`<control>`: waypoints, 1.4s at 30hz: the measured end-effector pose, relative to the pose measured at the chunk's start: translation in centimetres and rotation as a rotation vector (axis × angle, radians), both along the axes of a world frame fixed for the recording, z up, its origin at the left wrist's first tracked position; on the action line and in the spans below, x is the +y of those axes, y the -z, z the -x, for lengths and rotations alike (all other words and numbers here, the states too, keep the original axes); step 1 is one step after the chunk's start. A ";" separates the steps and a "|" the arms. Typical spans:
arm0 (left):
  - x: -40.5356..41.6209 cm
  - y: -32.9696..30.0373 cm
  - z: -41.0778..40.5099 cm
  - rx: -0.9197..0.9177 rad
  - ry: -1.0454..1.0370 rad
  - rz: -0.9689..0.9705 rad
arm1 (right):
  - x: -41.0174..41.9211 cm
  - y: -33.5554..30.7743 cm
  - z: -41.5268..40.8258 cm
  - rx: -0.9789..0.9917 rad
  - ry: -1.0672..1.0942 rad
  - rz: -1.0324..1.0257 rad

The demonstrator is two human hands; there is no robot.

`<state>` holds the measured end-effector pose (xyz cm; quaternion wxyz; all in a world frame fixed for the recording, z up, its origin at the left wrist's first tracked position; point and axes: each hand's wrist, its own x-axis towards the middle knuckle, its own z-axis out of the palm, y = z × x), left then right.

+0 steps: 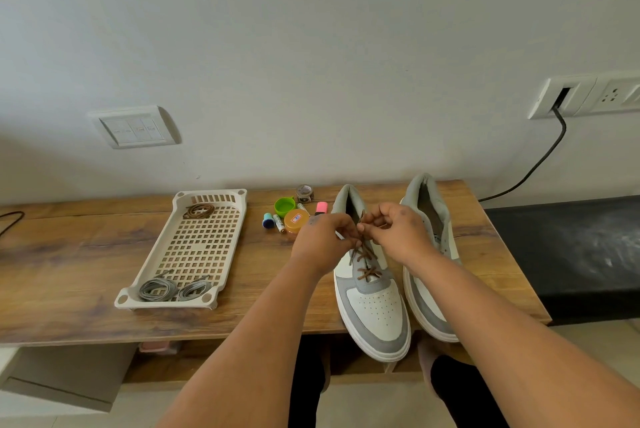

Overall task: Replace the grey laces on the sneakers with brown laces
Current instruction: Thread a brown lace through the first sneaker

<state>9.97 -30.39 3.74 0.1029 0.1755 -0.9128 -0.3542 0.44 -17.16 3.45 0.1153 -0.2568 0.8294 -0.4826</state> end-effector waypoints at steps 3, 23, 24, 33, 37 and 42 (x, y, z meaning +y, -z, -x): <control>-0.1 0.3 0.0 0.024 -0.009 -0.084 | -0.2 0.4 -0.2 0.044 0.018 0.004; -0.5 0.6 -0.1 0.036 -0.034 -0.249 | 0.1 -0.4 -0.2 0.130 -0.151 -0.154; -0.5 0.6 0.0 0.036 -0.035 -0.245 | 0.0 -0.3 -0.4 0.133 -0.137 -0.152; 0.1 0.2 -0.1 0.005 -0.069 -0.230 | 0.2 0.2 -0.2 -0.004 -0.089 -0.116; 0.2 0.5 -0.2 0.011 -0.076 -0.211 | 0.2 0.3 0.1 -0.046 -0.074 -0.106; 0.3 0.5 -0.2 0.022 -0.087 -0.200 | 0.2 0.0 0.1 -0.107 -0.085 -0.102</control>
